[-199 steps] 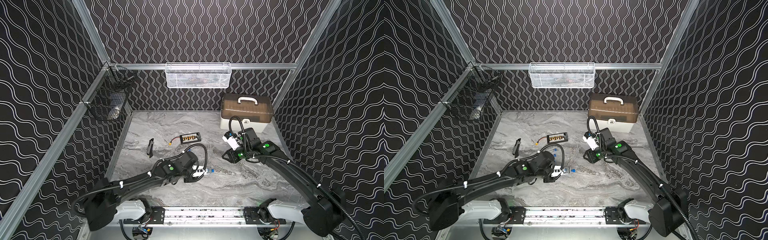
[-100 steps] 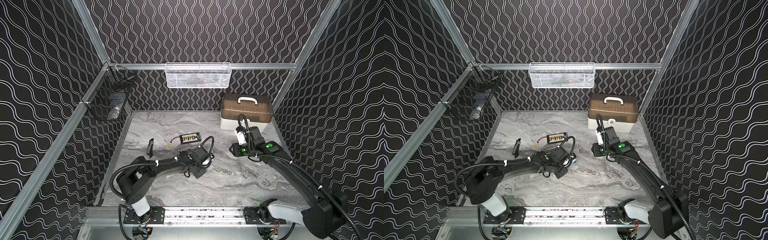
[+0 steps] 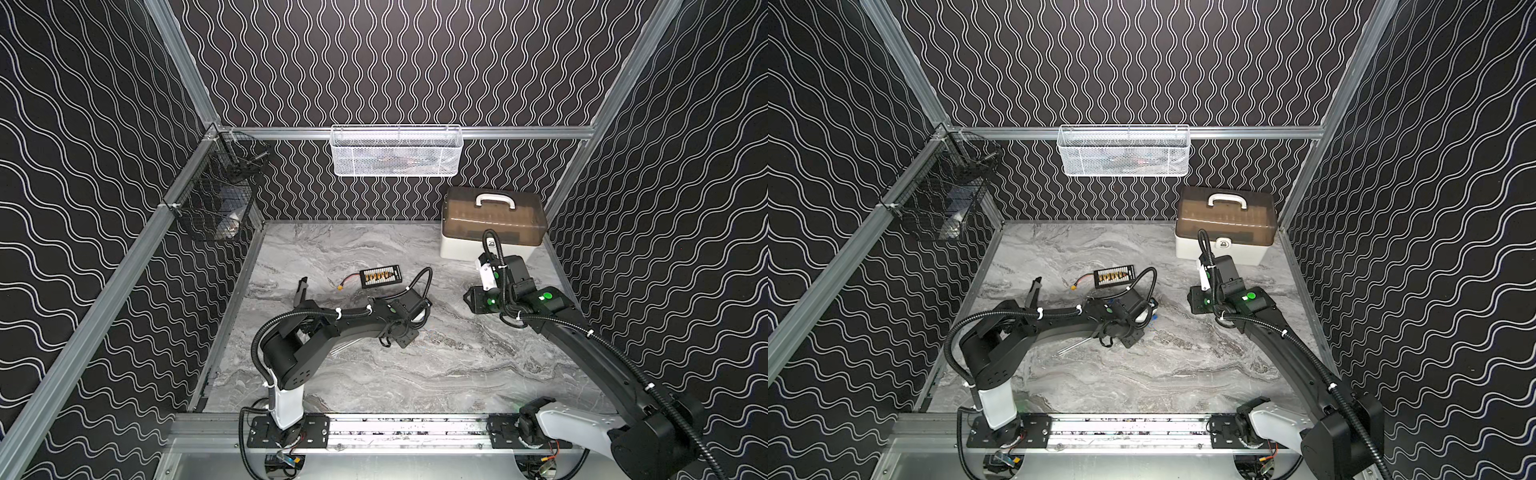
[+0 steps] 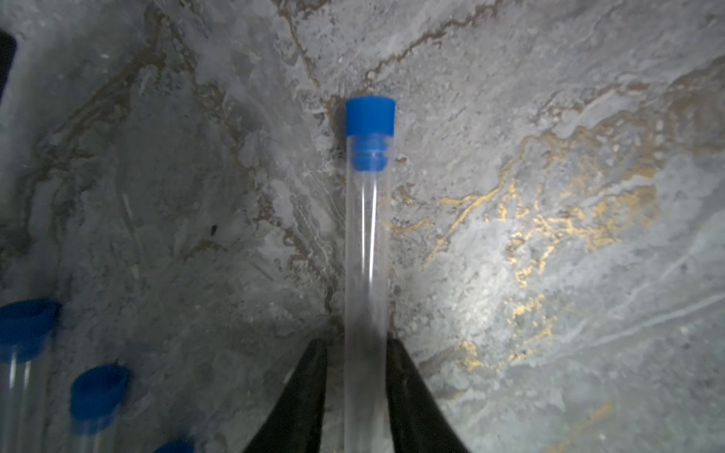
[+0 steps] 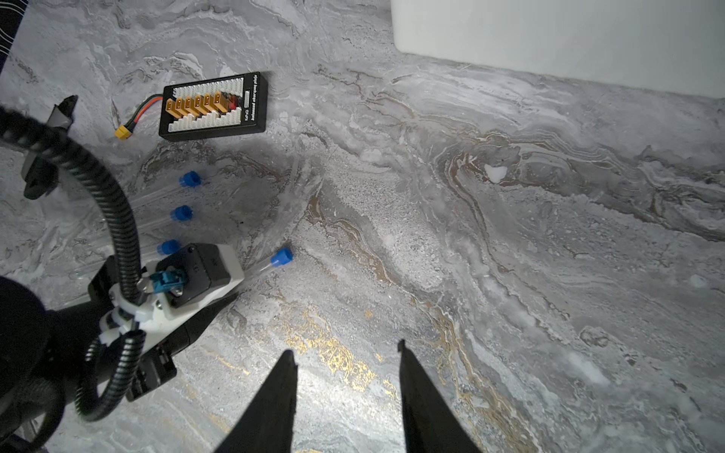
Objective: Insert stoppers into test tubes
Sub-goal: Place the test tube at the center of the board, then reset both arms
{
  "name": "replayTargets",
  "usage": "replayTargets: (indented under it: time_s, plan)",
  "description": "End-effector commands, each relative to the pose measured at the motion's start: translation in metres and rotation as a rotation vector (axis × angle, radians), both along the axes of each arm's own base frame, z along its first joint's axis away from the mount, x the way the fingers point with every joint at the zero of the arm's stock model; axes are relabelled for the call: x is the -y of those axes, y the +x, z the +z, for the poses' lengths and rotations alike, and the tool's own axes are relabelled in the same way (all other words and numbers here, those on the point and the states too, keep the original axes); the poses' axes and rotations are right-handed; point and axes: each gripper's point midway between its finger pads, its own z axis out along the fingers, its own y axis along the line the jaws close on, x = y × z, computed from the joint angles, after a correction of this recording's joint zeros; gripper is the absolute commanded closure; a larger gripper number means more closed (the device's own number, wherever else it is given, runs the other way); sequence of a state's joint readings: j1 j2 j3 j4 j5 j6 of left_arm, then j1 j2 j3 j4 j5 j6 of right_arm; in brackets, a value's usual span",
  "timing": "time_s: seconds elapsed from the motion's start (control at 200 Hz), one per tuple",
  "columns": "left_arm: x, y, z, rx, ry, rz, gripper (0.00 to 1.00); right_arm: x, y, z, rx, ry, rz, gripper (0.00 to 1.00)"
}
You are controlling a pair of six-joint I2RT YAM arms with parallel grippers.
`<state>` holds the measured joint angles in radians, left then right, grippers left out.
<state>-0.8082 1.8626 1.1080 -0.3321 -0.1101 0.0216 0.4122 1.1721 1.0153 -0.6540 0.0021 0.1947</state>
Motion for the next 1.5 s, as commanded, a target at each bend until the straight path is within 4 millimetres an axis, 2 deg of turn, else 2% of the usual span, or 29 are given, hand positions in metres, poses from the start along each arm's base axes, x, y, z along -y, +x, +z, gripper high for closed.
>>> replayTargets:
  time_s: [0.0,0.13,0.215,0.315,0.38,0.425,0.475,0.515,0.59,0.671,0.721,0.811,0.881,0.946,1.011,1.061,1.151,1.256,1.346,1.396,1.451,1.496]
  plan:
    - [-0.018,-0.011,-0.009,-0.042,0.071,0.014,0.61,0.004,0.001,0.004,0.016,-0.009,-0.023,0.56]
    - [-0.017,-0.003,0.006,0.003,0.060,0.021,0.56,0.007,0.000,0.005,0.023,-0.017,-0.029,0.56]
    - [-0.014,0.006,0.031,0.075,0.011,0.044,0.52,0.010,0.002,0.009,0.039,-0.007,-0.047,0.55]
    - [-0.013,0.022,0.084,0.225,-0.092,0.095,0.40,0.019,0.011,0.016,0.101,0.025,-0.107,0.53]
    - [-0.019,0.031,0.123,0.350,-0.179,0.156,0.34,0.039,0.021,0.018,0.163,0.011,-0.231,0.45]
    - [-0.033,0.036,0.144,0.444,-0.216,0.222,0.30,0.056,0.028,0.018,0.220,-0.012,-0.306,0.41]
    - [-0.058,0.042,0.163,0.552,-0.235,0.316,0.25,0.070,0.036,0.017,0.295,-0.028,-0.351,0.40]
    - [-0.083,0.046,0.175,0.632,-0.239,0.402,0.20,0.086,0.042,0.014,0.347,-0.042,-0.407,0.36]
    - [-0.139,0.053,0.183,0.720,-0.214,0.566,0.14,0.116,0.056,0.003,0.413,-0.085,-0.498,0.26]
    - [-0.193,0.055,0.175,0.757,-0.151,0.684,0.08,0.141,0.068,-0.021,0.460,-0.161,-0.541,0.24]
    - [-0.223,0.054,0.165,0.760,-0.106,0.740,0.05,0.147,0.078,-0.035,0.503,-0.190,-0.521,0.24]
    - [-0.271,0.052,0.141,0.743,-0.080,0.837,0.04,0.154,0.094,-0.075,0.477,-0.192,-0.490,0.20]
    - [-0.299,0.051,0.124,0.746,-0.107,0.892,0.04,0.161,0.099,-0.092,0.491,-0.129,-0.519,0.19]
    - [-0.313,0.050,0.111,0.760,-0.172,0.910,0.05,0.159,0.104,-0.095,0.559,-0.105,-0.494,0.19]
    - [-0.317,0.051,0.105,0.805,-0.240,0.892,0.06,0.157,0.100,-0.114,0.549,-0.091,-0.476,0.18]
    - [-0.317,0.053,0.103,0.845,-0.279,0.874,0.07,0.157,0.102,-0.107,0.618,-0.088,-0.470,0.16]
    - [-0.314,0.060,0.100,0.884,-0.331,0.847,0.07,0.169,0.095,-0.112,0.549,-0.060,-0.529,0.14]
    - [-0.292,0.079,0.095,0.870,-0.445,0.740,0.08,0.176,0.099,-0.110,0.575,-0.032,-0.544,0.10]
    - [-0.284,0.089,0.067,0.817,-0.437,0.698,0.04,0.177,0.099,-0.113,0.544,-0.037,-0.555,0.08]
    - [-0.285,0.093,0.066,0.810,-0.435,0.706,0.01,0.178,0.100,-0.112,0.564,-0.039,-0.553,0.06]
    - [-0.300,0.097,0.057,0.758,-0.363,0.804,0.01,0.178,0.100,-0.111,0.570,-0.039,-0.551,0.04]
    - [-0.295,0.098,0.063,0.808,-0.372,0.776,0.01,0.179,0.100,-0.113,0.550,-0.047,-0.557,0.02]
